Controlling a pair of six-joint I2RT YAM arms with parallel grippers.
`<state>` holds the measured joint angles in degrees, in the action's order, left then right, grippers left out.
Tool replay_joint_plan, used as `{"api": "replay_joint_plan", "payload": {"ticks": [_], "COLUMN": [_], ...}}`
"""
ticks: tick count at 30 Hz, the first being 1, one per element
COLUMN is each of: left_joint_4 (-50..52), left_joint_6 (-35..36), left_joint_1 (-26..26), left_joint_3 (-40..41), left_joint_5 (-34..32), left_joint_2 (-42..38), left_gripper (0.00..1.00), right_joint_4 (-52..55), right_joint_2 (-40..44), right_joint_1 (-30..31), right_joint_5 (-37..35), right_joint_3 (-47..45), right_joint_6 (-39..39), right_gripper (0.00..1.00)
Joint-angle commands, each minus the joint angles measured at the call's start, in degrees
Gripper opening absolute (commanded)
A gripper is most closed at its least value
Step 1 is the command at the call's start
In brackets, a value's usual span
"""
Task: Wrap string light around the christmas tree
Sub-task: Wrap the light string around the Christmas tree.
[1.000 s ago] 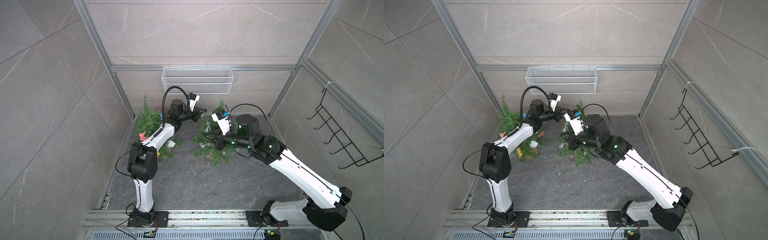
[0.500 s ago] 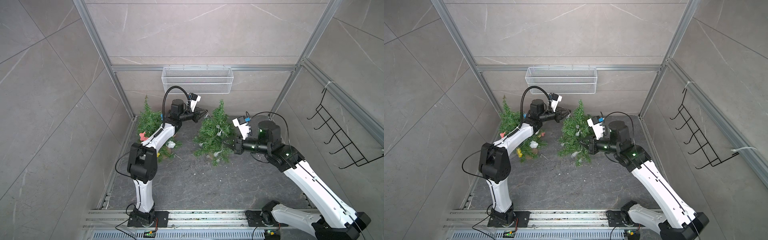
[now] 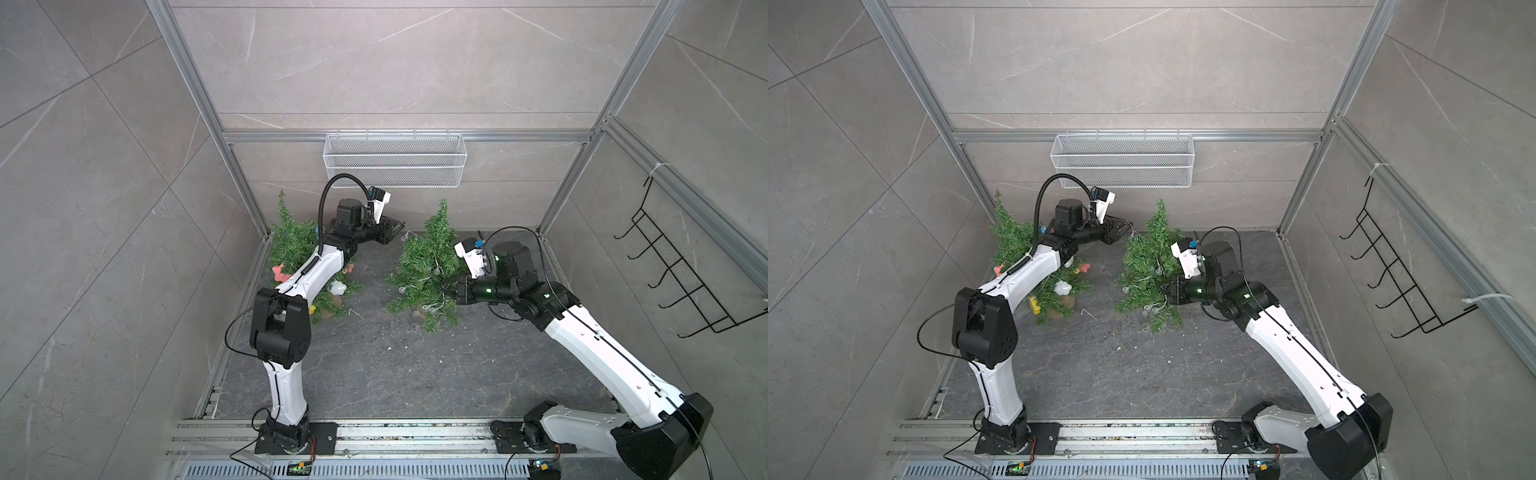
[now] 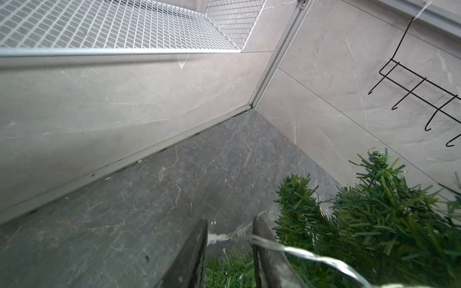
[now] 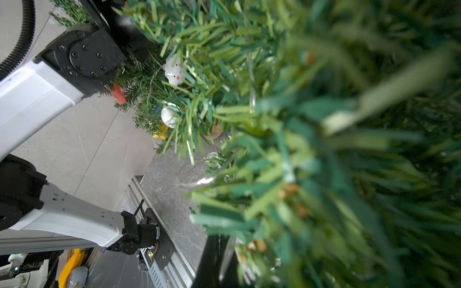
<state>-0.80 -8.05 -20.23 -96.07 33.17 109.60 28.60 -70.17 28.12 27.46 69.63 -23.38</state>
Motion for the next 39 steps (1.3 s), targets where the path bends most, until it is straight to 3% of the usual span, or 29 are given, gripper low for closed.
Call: {"api": "replay_joint_plan", "payload": {"ticks": [1, 9, 22, 28, 33, 39], "left_joint_4": [2.61, 5.59, 10.55, 14.2, 17.3, 14.9], "left_joint_6": [1.19, 1.6, 5.15, 6.42, 3.41, 2.05], "left_joint_1": [0.31, -1.11, -5.42, -9.78, -12.59, -20.81], "left_joint_3": [-1.57, 1.39, 4.72, 6.77, 15.96, 26.93], "left_joint_5": [-1.15, -2.1, -4.7, -10.53, -20.64, -24.58], "left_joint_2": [-6.43, -11.77, -19.5, -24.96, -33.61, -37.06], "left_gripper": [0.41, 0.49, 0.5, 0.5, 0.51, 0.54], "right_joint_4": [-2.9, -4.54, -6.73, -6.93, -7.3, -8.86], "right_joint_2": [-0.76, -0.04, 1.07, 1.13, 1.97, 2.5], "right_joint_1": [0.3, 0.31, 0.35, 0.29, 0.31, 0.36], "right_joint_5": [0.88, -0.68, -2.88, -3.29, -3.67, -3.46], "right_joint_3": [-0.88, -2.88, -4.92, -4.91, -5.36, -6.6], "right_joint_6": [-0.95, -1.21, -2.42, -2.99, -3.23, -3.75], "right_gripper": [0.0, 0.0, 0.0, 0.0, 0.0, 0.0]}}
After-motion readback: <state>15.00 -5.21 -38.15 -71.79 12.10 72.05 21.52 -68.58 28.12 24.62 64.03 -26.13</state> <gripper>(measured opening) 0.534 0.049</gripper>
